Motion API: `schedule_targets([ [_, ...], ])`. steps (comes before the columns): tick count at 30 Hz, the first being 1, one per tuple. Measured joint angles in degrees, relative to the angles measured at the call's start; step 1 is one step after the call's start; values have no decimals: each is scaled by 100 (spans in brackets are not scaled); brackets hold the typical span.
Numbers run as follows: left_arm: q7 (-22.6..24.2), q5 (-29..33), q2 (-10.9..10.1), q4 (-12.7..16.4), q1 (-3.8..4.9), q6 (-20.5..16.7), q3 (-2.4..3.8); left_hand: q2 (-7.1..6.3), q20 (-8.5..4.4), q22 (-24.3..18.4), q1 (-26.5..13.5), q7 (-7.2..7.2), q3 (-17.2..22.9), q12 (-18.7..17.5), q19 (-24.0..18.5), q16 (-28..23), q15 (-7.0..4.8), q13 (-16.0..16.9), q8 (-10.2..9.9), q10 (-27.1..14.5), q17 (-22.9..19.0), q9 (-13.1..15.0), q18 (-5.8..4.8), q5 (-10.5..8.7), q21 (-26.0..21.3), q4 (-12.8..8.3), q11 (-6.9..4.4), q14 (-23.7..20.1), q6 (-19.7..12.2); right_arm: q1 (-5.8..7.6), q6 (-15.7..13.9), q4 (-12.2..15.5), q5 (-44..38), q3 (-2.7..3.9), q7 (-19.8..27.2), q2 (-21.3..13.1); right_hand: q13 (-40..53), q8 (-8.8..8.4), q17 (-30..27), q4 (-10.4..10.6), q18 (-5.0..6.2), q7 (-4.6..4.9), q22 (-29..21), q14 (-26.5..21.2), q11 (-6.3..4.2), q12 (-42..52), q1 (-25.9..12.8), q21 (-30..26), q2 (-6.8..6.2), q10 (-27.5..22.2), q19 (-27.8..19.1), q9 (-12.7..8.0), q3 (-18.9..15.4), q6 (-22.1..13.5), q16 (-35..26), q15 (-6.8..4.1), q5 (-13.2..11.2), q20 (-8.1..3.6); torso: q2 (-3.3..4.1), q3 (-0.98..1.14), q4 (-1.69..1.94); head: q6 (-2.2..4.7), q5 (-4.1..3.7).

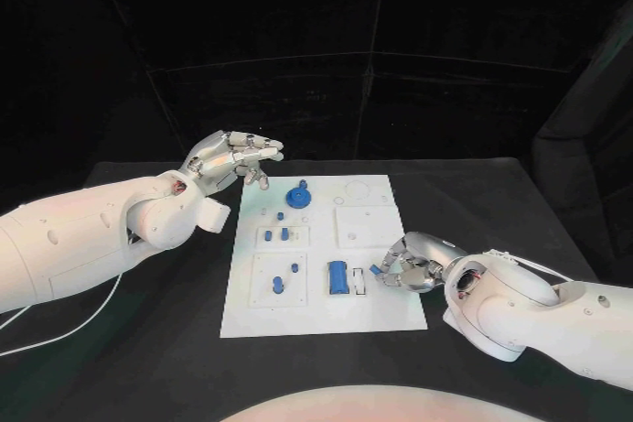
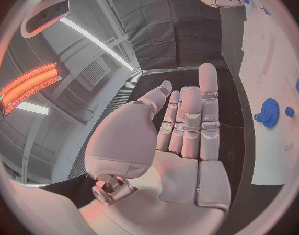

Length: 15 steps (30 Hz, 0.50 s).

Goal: Assemble the parts on the task board

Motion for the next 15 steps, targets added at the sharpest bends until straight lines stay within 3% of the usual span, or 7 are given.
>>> schedule_targets([
  [10,-4,-1,-1,14,0,51,0,0,0,1,0,0,0,0,0,0,0,0,0,0,0,0,0,0,0,0,0,0,0,0,111,-185,741,0,61,323,0,0,0,81,0,9,-1,-1,13,-26,-262,0,-95,-13,0,25,128,30,0,0,147,0,2,1,-4,-15,18],
  [15,-7,-1,-2,23,0,65,0,0,0,1,0,0,0,0,0,-20,0,0,0,0,-7,0,0,0,0,0,0,0,0,0,198,-267,916,-1,58,447,0,0,0,154,0,-43,15,0,13,-26,-372,21,-117,-13,0,33,150,127,22,1,179,0,2,3,-7,-20,24],
])
